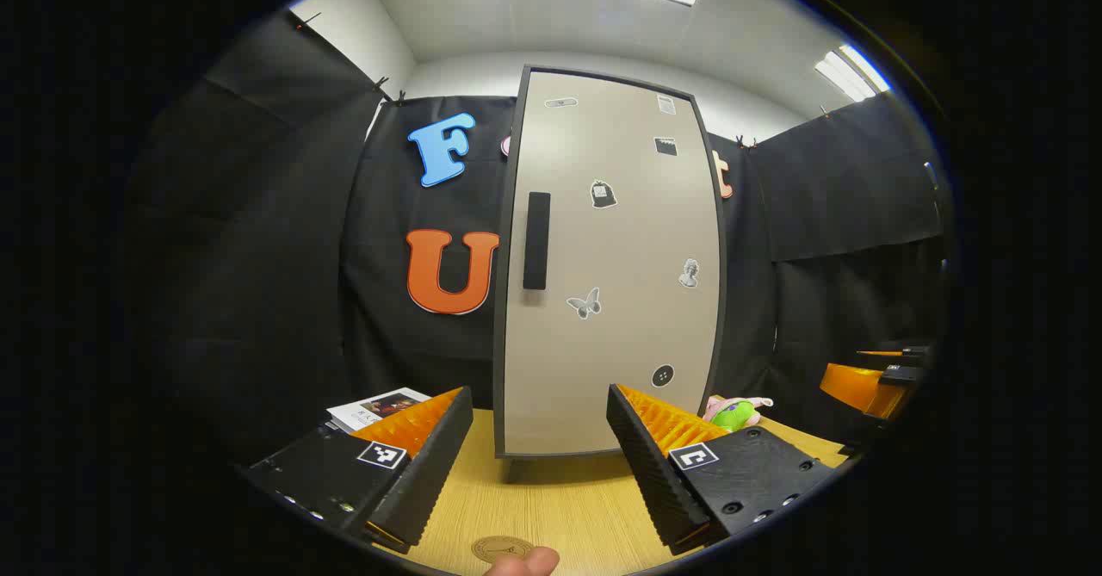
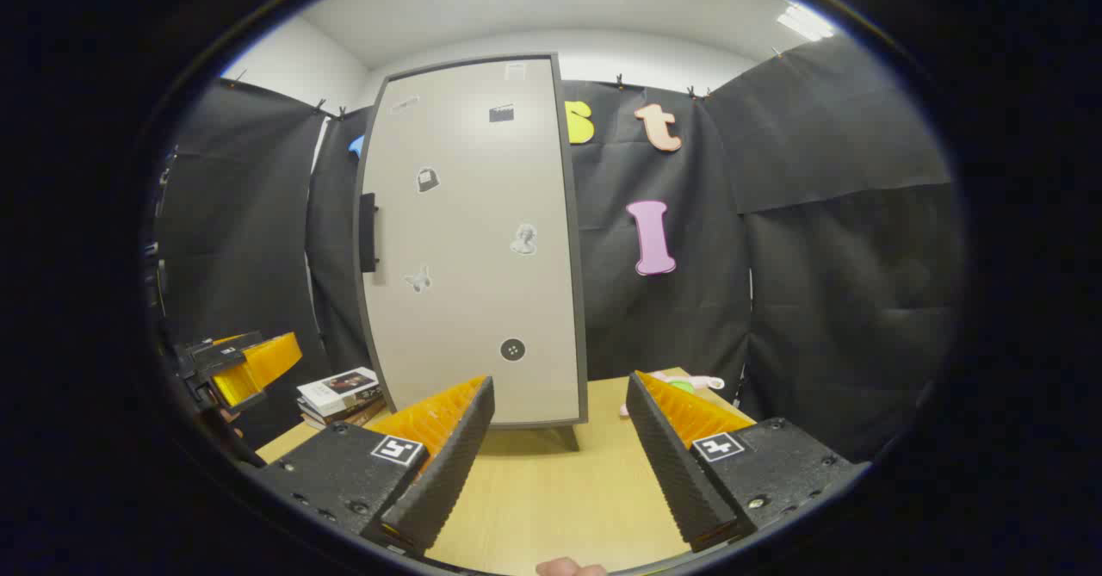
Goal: Open the cabinet door with the right hand, grasp the bottle in the cabinet with the left hand and place it on the coaster, then close the cabinet door with the right hand.
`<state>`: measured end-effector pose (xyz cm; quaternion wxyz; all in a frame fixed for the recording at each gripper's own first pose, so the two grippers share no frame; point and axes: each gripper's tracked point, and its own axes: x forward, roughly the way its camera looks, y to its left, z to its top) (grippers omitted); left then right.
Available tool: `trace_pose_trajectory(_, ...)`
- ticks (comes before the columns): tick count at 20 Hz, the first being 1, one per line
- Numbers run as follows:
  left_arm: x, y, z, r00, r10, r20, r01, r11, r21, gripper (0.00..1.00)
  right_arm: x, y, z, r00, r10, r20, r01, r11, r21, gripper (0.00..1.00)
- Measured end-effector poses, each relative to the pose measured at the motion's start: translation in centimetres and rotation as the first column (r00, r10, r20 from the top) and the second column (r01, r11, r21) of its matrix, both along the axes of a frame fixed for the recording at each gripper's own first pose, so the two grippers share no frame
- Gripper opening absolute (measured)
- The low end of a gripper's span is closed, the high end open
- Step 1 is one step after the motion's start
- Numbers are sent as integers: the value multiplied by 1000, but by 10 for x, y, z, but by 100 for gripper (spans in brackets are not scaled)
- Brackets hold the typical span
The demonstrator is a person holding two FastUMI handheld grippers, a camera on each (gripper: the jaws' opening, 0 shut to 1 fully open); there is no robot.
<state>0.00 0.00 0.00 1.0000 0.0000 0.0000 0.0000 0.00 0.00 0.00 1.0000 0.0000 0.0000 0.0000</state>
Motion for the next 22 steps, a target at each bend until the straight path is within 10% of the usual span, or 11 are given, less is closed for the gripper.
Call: trace_pose_trajectory(22,-9,-6,6,1000,0,18,0,1000,12,95,-7,-3,4,999,33,15,-33,999,14,94)
